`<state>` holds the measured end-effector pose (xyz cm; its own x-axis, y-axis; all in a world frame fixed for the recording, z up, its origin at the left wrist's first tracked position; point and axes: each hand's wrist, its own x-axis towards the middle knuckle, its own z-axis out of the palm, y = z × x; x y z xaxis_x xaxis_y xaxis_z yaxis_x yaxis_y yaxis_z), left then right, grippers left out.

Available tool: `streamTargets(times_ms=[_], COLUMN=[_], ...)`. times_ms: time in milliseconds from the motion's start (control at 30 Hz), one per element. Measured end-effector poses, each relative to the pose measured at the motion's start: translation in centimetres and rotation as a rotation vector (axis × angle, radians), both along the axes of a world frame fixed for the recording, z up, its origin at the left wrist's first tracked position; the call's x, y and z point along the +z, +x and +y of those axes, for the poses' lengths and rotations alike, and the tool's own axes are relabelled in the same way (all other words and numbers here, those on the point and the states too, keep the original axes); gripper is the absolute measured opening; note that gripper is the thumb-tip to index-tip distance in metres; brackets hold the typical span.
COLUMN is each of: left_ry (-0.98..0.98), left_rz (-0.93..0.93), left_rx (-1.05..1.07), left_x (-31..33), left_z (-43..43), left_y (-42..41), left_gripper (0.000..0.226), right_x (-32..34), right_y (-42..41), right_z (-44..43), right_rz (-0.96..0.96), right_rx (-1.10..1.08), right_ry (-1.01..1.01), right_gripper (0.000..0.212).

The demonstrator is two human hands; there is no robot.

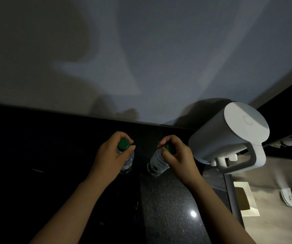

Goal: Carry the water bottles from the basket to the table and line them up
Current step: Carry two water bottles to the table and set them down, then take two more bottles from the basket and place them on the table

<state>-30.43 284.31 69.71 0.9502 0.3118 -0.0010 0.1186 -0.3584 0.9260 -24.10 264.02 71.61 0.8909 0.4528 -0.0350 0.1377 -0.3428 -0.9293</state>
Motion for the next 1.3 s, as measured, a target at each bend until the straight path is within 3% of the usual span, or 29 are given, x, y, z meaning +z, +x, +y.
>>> streamTargets(times_ms=[500,800,933,1100,1300], left_ry=[0.089,0.197,0.261,0.412,0.486], left_rz=[0.032,0.135,0.130,0.078,0.184], left_rx=[-0.044,-0.131,-0.130,-0.110,-0.245], left_x=[0.1,1.9,3.9,6.5,6.4], left_z=[-0.5,-0.1,0.7,1.4,1.6], left_y=[-0.9,-1.3,-2.1,-3.9,-7.2], left_gripper=[0.016,0.028,0.036,0.043,0.027], right_x=[-0.4,0.9,1.7,2.7,4.2], right_y=[-0.7,-2.0,-3.9,-6.4,-9.2], right_z=[-0.5,-2.5,-4.1,-5.2,-5.2], right_rz=[-0.063,-0.201,-0.291,-0.249,-0.196], right_rx=[-0.047,-0.099,-0.122,-0.095,-0.078], right_ry=[-0.120,-0.333,-0.542,-0.732,-0.800], right_gripper=[0.026,0.051,0.046,0.043,0.035])
